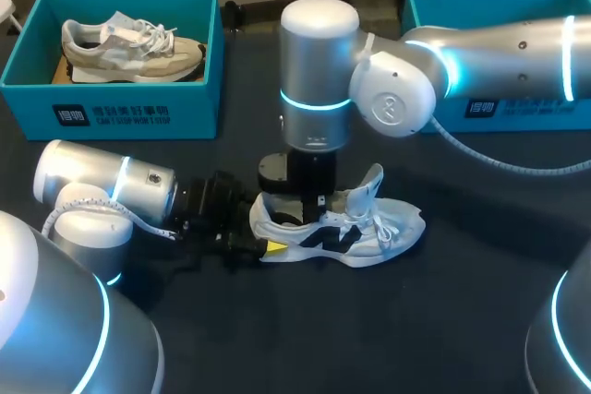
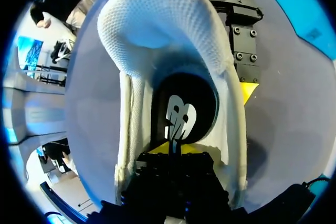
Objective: Take the shoe out of the shoebox, open the shoe tongue, remove and reinsert the insole, then place the shoe into the shoebox
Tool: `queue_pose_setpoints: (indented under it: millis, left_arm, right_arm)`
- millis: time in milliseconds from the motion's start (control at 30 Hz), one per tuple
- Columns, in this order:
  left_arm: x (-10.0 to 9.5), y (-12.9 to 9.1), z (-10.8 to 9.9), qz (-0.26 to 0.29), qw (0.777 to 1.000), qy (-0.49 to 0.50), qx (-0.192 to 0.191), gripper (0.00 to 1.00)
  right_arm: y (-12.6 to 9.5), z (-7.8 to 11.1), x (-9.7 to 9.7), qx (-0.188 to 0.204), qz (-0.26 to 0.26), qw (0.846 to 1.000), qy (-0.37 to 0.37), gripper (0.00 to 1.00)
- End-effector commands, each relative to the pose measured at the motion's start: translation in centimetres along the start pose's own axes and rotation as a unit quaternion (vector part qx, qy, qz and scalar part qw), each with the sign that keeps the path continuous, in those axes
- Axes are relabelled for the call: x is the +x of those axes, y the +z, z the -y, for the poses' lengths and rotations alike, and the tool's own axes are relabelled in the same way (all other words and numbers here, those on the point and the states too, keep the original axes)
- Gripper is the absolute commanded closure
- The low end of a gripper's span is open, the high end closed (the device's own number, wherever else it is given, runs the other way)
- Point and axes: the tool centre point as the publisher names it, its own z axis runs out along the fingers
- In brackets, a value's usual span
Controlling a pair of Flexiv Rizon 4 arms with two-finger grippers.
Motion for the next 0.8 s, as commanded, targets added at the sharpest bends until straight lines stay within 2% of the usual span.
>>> queue_pose_setpoints:
  millis: [33,433,800]
  left_arm:
    - [-0.1,0.2,-0.2,0.002,1.0,0.0,-0.001,1.0]
    - [-0.1,0.2,-0.2,0.002,1.0,0.0,-0.001,1.0]
    - [-0.1,0.2,-0.2,0.002,1.0,0.0,-0.001,1.0]
  right_arm:
    - [-0.2,0.4,1.3,-0.006,0.005,1.0,-0.003,1.0]
    - [-3.7,1.2,1.5,-0.004,0.011,1.0,-0.007,1.0]
    - [-4.9,1.8,1.2,-0.006,0.021,1.0,-0.014,1.0]
